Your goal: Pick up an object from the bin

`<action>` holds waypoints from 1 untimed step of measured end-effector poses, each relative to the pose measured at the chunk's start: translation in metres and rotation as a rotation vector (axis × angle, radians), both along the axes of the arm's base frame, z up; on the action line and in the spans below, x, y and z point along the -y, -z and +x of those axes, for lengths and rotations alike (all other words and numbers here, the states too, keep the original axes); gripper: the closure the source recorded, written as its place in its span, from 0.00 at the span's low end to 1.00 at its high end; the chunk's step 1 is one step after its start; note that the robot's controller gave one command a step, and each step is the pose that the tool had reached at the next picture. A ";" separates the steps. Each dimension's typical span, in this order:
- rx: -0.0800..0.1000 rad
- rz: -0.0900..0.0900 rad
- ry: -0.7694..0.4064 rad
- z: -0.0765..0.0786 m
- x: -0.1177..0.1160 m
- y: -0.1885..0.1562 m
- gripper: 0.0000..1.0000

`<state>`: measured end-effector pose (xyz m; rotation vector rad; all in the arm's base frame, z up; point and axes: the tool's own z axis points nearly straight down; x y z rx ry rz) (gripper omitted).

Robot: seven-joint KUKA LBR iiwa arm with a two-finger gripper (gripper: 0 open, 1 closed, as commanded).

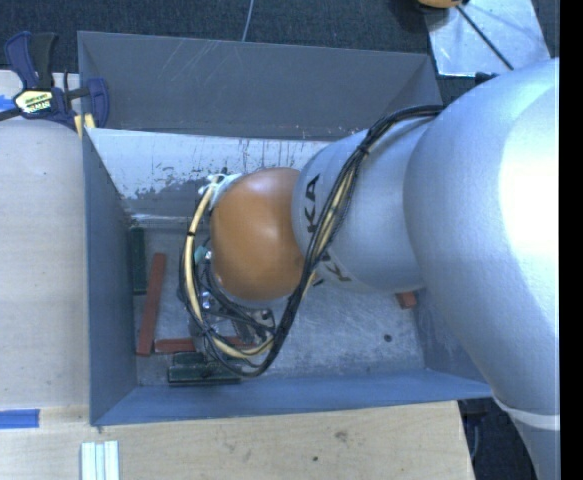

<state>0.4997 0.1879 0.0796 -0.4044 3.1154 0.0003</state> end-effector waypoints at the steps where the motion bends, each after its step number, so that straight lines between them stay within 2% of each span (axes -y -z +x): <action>1: 0.000 0.000 0.001 0.000 0.000 0.000 0.00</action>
Offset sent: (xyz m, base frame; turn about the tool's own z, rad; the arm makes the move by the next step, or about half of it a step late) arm 0.0000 0.0000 0.0000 0.0000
